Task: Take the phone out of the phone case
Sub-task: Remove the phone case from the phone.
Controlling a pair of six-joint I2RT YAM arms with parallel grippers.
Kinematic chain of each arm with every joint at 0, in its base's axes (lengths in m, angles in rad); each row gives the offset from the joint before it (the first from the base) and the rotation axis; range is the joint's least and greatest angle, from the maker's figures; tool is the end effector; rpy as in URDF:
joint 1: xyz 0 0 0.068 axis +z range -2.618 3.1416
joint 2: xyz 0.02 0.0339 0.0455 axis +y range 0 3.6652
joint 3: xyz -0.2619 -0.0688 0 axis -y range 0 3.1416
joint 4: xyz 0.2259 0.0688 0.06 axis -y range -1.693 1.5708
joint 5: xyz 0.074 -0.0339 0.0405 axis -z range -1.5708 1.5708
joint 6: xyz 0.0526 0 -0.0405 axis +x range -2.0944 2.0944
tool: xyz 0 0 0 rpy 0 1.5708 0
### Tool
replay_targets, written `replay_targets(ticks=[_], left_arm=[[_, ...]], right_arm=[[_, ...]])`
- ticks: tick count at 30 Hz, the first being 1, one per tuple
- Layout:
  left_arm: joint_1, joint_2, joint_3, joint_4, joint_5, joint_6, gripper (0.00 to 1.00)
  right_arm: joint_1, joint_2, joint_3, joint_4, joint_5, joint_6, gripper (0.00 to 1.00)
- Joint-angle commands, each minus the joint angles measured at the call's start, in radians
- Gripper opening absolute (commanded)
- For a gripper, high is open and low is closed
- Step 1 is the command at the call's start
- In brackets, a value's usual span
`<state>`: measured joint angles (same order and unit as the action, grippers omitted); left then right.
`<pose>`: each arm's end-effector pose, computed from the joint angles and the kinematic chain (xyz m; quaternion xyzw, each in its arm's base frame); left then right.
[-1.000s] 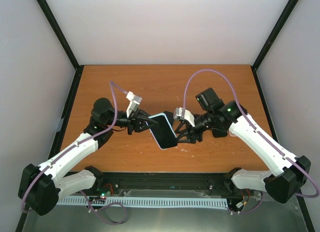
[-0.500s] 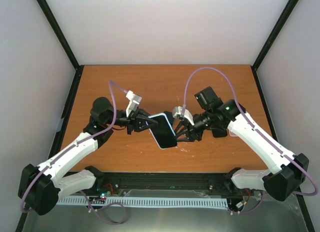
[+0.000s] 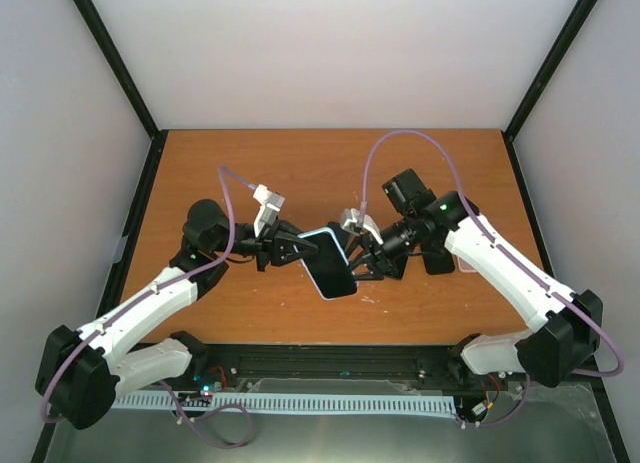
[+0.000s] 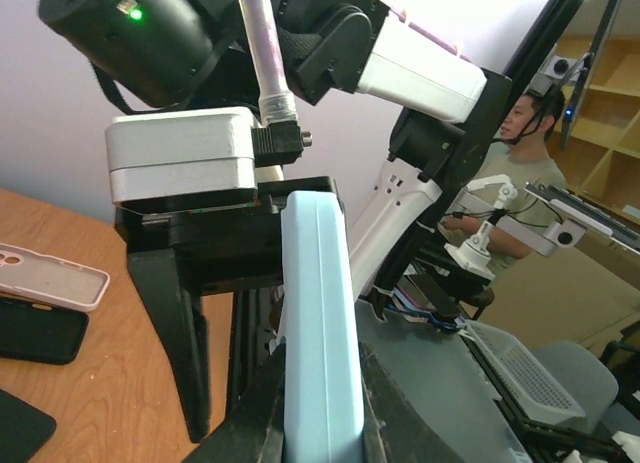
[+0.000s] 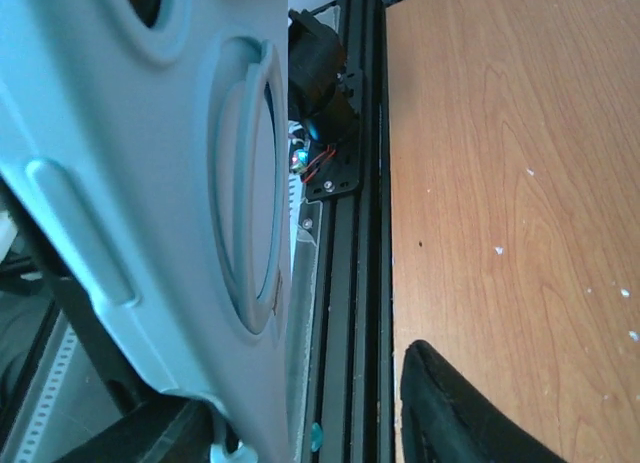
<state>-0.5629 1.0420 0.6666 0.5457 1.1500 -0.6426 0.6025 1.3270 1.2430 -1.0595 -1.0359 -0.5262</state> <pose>0.1555 -0.1549 0.3288 0.3940 0.5569 -0.6525 0.3300 0.1628 0.1669 0.3167 -0.5428 0.6613 0.4905 0.1656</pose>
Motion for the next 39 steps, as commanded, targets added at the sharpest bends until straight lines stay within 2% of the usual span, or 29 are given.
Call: replay_targets(ticks=[1, 2, 4, 7, 8, 11, 16, 21, 26, 30, 35, 39], left_arm=[[-0.016, 0.005, 0.022, -0.051, -0.072, 0.057, 0.01], [-0.014, 0.005, 0.025, -0.064, -0.079, 0.064, 0.00], [-0.009, 0.003, 0.035, -0.093, -0.103, 0.080, 0.00], [0.003, -0.001, 0.045, -0.141, -0.148, 0.102, 0.01], [0.007, 0.000, 0.049, -0.158, -0.166, 0.109, 0.02], [0.013, 0.020, 0.072, -0.211, -0.233, 0.122, 0.19], [0.018, 0.026, 0.093, -0.284, -0.340, 0.144, 0.64], [0.018, -0.035, 0.100, -0.394, -0.511, 0.192, 0.82], [0.018, -0.097, 0.101, -0.541, -0.758, 0.236, 0.84], [0.007, -0.109, 0.076, -0.581, -0.833, 0.215, 0.83], [-0.133, -0.097, 0.048, -0.569, -1.000, 0.222, 0.82], [-0.260, -0.019, 0.079, -0.578, -1.143, 0.250, 0.80]], right_arm=[[0.013, -0.043, 0.014, 0.119, -0.048, 0.017, 0.37], [0.013, -0.048, 0.001, 0.137, -0.021, 0.034, 0.29], [0.013, -0.060, -0.020, 0.153, 0.010, 0.044, 0.18], [0.013, -0.076, -0.040, 0.164, 0.015, 0.051, 0.05], [0.013, -0.081, -0.045, 0.169, 0.015, 0.055, 0.03], [0.011, -0.088, -0.068, 0.198, 0.039, 0.094, 0.03], [-0.009, -0.064, -0.087, 0.209, 0.037, 0.114, 0.03], [-0.062, -0.073, -0.113, 0.272, 0.068, 0.195, 0.03], [-0.119, -0.100, -0.180, 0.362, 0.143, 0.278, 0.03], [-0.151, -0.135, -0.231, 0.445, 0.256, 0.352, 0.03], [-0.179, -0.155, -0.273, 0.532, 0.373, 0.489, 0.03], [-0.179, -0.139, -0.284, 0.552, 0.506, 0.633, 0.03]])
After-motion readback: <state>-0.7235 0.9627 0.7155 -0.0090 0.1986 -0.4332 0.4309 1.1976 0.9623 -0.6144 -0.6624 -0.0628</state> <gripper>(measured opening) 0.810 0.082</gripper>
